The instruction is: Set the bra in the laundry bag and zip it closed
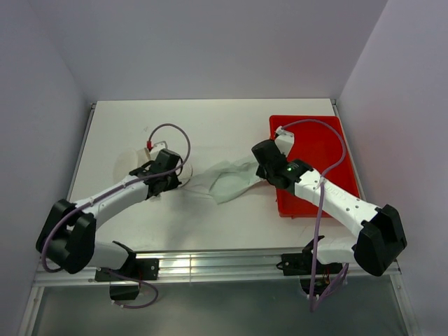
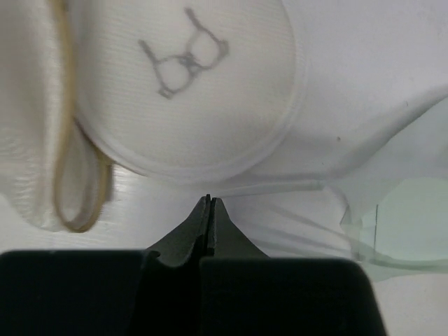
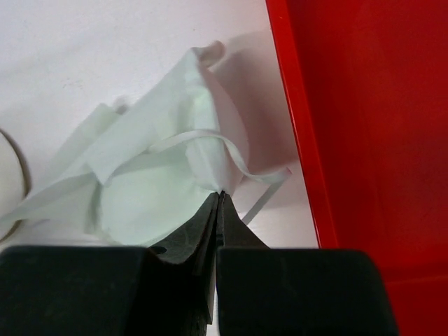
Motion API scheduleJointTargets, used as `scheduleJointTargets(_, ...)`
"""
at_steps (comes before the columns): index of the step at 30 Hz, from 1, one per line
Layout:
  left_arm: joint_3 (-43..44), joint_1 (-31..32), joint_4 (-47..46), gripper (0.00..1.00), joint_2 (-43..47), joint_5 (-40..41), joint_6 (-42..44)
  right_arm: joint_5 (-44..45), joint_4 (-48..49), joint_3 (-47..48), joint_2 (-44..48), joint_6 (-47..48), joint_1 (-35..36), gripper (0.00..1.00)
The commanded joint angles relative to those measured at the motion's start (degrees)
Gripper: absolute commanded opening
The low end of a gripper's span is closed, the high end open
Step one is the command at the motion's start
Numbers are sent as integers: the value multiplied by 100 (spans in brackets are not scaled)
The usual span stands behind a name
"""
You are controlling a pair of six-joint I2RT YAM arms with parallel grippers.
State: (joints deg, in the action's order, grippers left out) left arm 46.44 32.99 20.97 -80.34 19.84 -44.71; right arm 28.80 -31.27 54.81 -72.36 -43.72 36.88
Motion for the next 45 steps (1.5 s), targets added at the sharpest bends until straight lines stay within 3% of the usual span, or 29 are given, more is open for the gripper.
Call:
scheduleJointTargets(1, -222, -503, 83, 0, 614, -119, -187, 56, 217, -119, 196, 66, -76, 0)
scheduleJointTargets(8, -425, -1295, 320, 0, 1555, -401, -293, -102, 384, -479, 213, 22, -85, 0)
scheduleJointTargets(13, -293, -1427, 443, 0, 1749, -577, -161, -392, 578, -690, 73, -13, 3, 0)
scheduleJointTargets(14, -328, -1427, 425, 0, 1741, -647, -161, -392, 587, -734, 20, -39, 20, 2)
scheduleJointTargets(16, -441, -1427, 355, 0, 1767, -709, -178, -427, 665, -778, 29, -31, 117, 15)
scheduleJointTargets(18, -504, -1427, 311, 0, 1776, -709, -187, -428, 640, -779, 46, -57, 196, 32)
scheduleJointTargets(23, -565, -1427, 355, 0, 1828, -577, -205, -436, 429, -620, 142, -57, 310, 51)
scheduleJointTargets(31, -636, -1427, 425, 0, 2030, -463, -275, -400, 445, -506, 170, -92, 197, 63)
scheduleJointTargets(45, -1224, -1427, 153, 0, 2039, -735, -416, -2342, 2352, -866, -718, 92, -164, 70)
